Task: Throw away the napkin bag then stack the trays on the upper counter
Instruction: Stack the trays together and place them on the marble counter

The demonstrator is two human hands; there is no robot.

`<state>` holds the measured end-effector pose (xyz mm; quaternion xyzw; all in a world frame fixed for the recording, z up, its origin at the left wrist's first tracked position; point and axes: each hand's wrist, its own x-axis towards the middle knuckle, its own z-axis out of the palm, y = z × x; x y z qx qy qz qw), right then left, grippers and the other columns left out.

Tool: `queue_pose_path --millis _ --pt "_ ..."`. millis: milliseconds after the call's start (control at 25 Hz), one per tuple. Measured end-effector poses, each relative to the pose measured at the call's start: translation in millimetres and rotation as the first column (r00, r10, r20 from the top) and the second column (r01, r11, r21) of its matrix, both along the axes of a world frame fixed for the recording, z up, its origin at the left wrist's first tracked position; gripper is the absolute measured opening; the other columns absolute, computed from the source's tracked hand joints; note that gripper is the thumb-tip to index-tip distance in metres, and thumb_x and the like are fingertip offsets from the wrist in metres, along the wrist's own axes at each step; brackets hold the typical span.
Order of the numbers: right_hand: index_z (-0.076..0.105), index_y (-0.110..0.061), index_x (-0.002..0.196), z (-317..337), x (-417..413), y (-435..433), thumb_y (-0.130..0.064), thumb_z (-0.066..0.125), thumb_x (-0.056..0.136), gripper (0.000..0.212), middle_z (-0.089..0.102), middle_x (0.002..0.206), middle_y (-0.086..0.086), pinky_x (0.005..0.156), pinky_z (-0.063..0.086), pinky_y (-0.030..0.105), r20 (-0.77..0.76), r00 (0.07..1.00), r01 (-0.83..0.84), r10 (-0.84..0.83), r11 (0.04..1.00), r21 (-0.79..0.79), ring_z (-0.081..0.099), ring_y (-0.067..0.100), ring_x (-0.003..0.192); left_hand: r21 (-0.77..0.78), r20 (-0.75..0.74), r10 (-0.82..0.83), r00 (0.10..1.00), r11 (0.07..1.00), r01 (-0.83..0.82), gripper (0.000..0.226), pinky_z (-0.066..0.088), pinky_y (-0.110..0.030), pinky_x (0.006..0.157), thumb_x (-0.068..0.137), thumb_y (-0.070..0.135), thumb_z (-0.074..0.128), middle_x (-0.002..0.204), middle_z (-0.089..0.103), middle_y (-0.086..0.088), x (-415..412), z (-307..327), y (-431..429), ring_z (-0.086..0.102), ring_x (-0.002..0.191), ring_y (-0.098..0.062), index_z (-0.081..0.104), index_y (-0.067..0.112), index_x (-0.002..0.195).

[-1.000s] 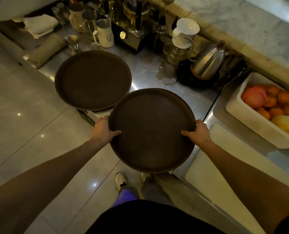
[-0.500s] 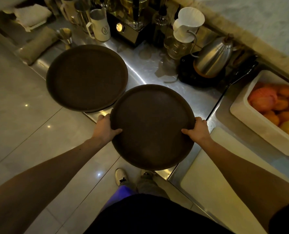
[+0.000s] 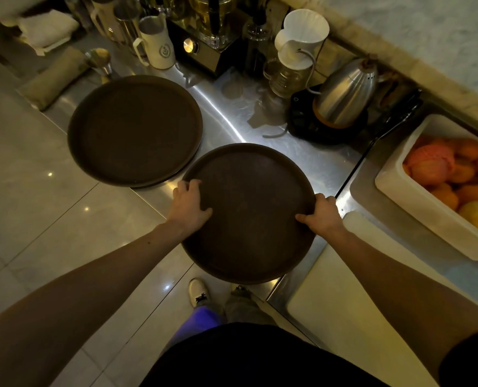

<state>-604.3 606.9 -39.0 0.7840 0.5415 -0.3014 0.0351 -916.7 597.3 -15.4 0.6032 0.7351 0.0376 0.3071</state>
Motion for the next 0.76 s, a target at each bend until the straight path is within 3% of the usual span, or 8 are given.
queue_pose_path --millis 200,520,760 --pt "0.041 -0.01 0.139 -3.5 3.8 -5.4 -0.036 0.072 0.084 0.068 0.045 0.137 0.021 0.101 0.046 0.046 -0.002 0.997 -0.08 0.08 0.997 -0.002 0.053 0.04 0.12 -0.029 -0.103 0.082 0.991 0.996 -0.086 0.084 0.034 -0.05 0.11 0.079 0.025 0.075 0.146 0.026 -0.02 -16.1 -7.1 -12.0 0.026 0.137 -0.04 0.025 0.011 0.146" --pt "0.031 -0.007 0.142 -3.8 6.0 -9.0 -0.031 0.067 0.089 0.068 0.047 0.136 0.023 0.101 0.046 0.046 -0.045 0.991 -0.127 0.127 0.992 0.009 0.053 0.042 0.122 -0.084 -0.038 0.14 0.989 0.986 -0.142 0.069 0.04 -0.046 0.108 0.083 0.015 0.07 0.141 0.036 -0.022 -22.2 -13.2 -27.5 0.04 0.131 -0.039 0.033 0.005 0.141" --pt "0.032 -0.008 0.14 -7.0 7.4 -7.7 -0.033 0.067 0.089 0.067 0.048 0.137 0.022 0.1 0.047 0.048 -0.052 0.99 -0.131 0.13 0.991 -0.007 0.055 0.042 0.122 -0.135 -0.024 0.172 0.985 0.975 -0.174 0.059 0.043 -0.036 0.098 0.082 0.016 0.068 0.134 0.045 -0.017 -24.8 -13.7 -43.4 0.046 0.123 -0.032 0.043 0.006 0.134"
